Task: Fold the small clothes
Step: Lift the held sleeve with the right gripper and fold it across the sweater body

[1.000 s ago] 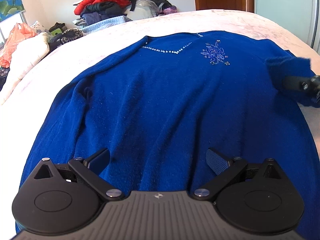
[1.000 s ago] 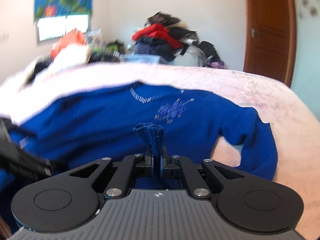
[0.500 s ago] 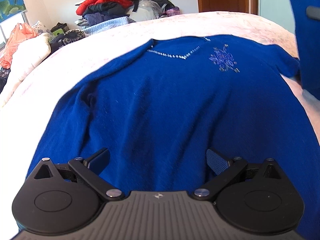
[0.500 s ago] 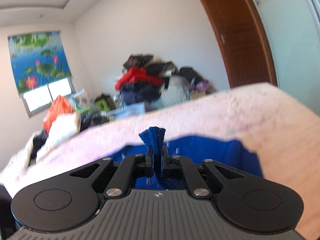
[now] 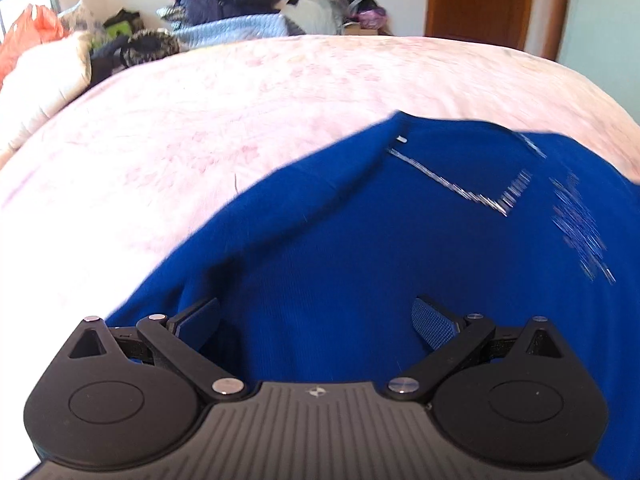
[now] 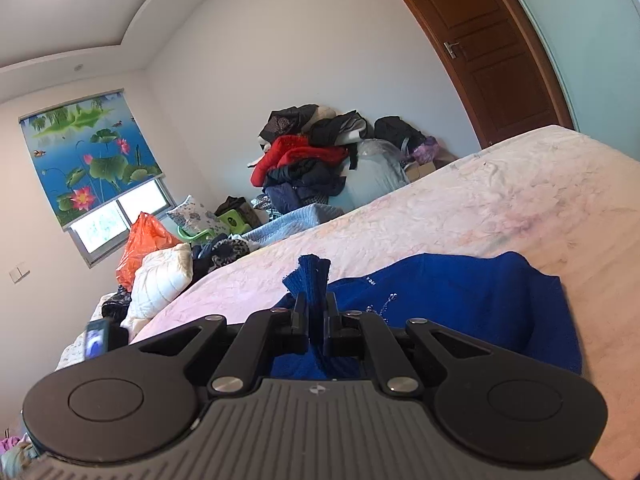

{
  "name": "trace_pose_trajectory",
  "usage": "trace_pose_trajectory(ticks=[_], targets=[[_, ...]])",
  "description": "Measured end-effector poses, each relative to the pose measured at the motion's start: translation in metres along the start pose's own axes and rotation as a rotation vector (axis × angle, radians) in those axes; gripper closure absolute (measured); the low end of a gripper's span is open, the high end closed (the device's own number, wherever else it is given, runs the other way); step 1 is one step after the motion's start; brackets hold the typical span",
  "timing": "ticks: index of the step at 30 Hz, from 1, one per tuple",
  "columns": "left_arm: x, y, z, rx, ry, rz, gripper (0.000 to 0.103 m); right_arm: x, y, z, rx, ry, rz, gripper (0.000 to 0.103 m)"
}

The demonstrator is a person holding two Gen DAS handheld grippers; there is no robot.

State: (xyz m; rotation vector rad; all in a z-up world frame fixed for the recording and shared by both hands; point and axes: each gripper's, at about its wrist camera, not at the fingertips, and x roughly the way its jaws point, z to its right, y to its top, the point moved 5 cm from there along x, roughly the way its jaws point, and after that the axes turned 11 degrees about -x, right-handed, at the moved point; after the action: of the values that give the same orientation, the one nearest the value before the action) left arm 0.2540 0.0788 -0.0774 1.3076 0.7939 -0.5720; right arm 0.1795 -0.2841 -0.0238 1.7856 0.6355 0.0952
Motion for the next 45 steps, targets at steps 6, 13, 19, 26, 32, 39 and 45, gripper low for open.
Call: trace_pose_trajectory(ticks=[6,13,19,26,32,39,45], targets=[[0.046,0.037,0.006,-0.015,0.057,0.067,0.0,0.004,0.002,0.008,0.002,-0.004,-0.018,0.092],[0.077,0.099,-0.011,-0.077,0.176,0.141,0.0,0.015,-0.007,0.024,0.004,-0.031,-0.049,0.091],[0.076,0.122,-0.015,-0.072,0.217,0.18,0.0,0.025,-0.015,0.022,-0.083,-0.063,-0.121,0.074],[0.096,0.128,-0.001,0.003,0.3,0.149,0.0,0.043,-0.066,-0.029,-0.428,-0.087,-0.355,0.027],[0.1,0.129,0.0,-0.004,0.336,0.152,0.0,0.072,-0.097,-0.025,-0.446,-0.119,-0.484,0.073],[0.019,0.109,0.013,0.093,0.343,0.316,0.0,0.041,-0.056,-0.016,-0.36,-0.116,-0.283,0.094],[-0.029,0.041,0.022,0.069,0.206,0.257,0.0,0.02,-0.001,0.015,-0.203,-0.158,-0.075,0.094]])
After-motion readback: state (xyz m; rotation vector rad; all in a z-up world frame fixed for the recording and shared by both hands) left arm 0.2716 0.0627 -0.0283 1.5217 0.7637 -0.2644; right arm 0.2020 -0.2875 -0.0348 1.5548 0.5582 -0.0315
